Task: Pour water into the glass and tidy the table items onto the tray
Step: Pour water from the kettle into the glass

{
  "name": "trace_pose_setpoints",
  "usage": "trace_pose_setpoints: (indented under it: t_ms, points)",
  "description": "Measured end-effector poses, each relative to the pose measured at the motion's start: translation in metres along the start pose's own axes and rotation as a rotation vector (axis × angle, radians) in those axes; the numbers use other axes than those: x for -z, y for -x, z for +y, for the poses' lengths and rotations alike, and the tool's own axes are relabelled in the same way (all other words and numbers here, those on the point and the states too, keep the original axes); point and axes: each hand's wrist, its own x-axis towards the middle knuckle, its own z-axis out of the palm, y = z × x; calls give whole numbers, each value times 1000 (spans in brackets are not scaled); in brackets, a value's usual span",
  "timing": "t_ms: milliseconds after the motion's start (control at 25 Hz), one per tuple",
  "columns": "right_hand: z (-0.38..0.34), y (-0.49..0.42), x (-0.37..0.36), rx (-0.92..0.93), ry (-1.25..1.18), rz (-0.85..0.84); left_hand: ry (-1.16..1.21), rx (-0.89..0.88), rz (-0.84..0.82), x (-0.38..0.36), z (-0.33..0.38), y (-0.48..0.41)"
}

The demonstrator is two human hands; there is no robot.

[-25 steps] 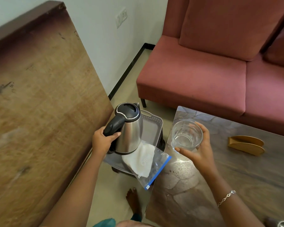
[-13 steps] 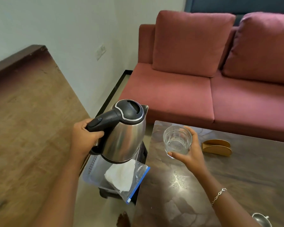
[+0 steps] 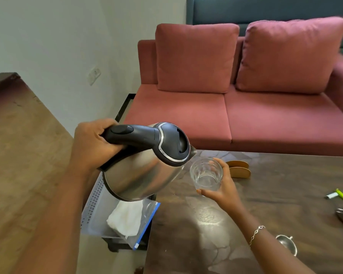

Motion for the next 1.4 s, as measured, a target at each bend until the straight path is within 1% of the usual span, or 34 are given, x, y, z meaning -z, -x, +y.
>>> trace_pose_setpoints:
  t_ms: [240, 440, 640, 1400]
  points:
    - [3, 12, 12, 4, 2, -12, -127, -205, -70, -8, 33, -9]
    - [9, 24, 16, -7, 2, -27, -237, -311, -118, -12, 54, -12]
    - [9, 34, 17, -22, 9, -39, -296, -349, -148, -12, 59, -12]
    - [18, 53, 21, -55, 16, -79, -388, -456, -227, -13, 83, -8]
